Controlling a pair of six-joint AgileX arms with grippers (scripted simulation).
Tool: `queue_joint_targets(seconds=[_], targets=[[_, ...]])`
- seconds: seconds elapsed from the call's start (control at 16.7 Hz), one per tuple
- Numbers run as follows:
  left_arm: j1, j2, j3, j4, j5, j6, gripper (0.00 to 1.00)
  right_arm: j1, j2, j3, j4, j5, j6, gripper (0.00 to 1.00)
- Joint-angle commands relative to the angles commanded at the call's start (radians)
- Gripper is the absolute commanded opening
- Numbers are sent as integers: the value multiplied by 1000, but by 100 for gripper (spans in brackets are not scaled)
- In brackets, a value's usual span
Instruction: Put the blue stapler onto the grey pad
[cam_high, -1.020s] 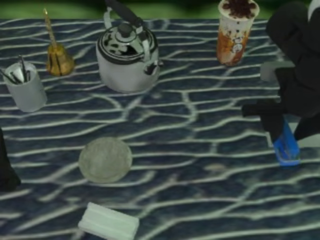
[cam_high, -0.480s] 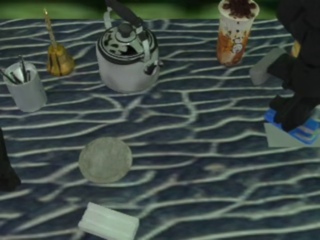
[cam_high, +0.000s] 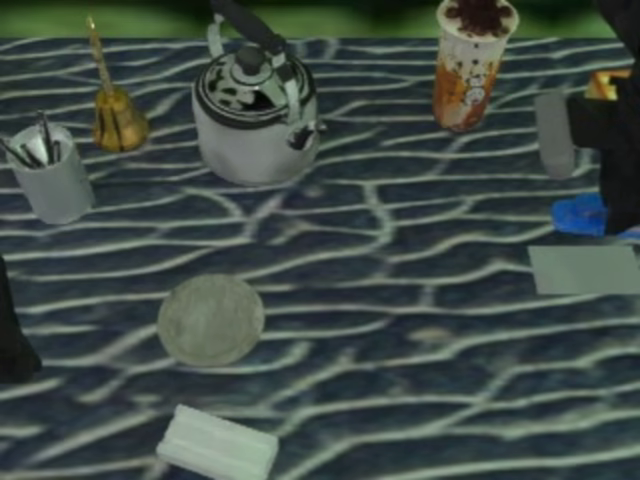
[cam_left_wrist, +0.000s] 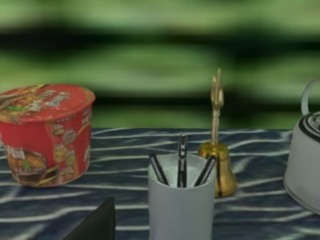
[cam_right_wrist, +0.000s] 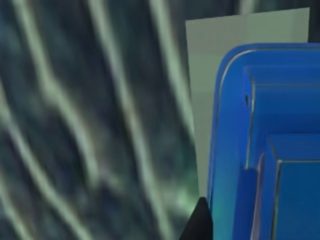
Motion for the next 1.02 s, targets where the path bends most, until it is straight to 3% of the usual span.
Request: queue_joint_targets(seconds=[0.24, 0.66, 1.02], targets=[[0, 0, 0, 0, 0, 0, 100, -25, -4, 22, 11, -1, -135, 0], [0, 0, 0, 0, 0, 0, 100, -20, -1, 6, 28, -1, -140, 0], [0, 0, 0, 0, 0, 0, 100, -22, 59, -170, 281, 0, -136, 0]])
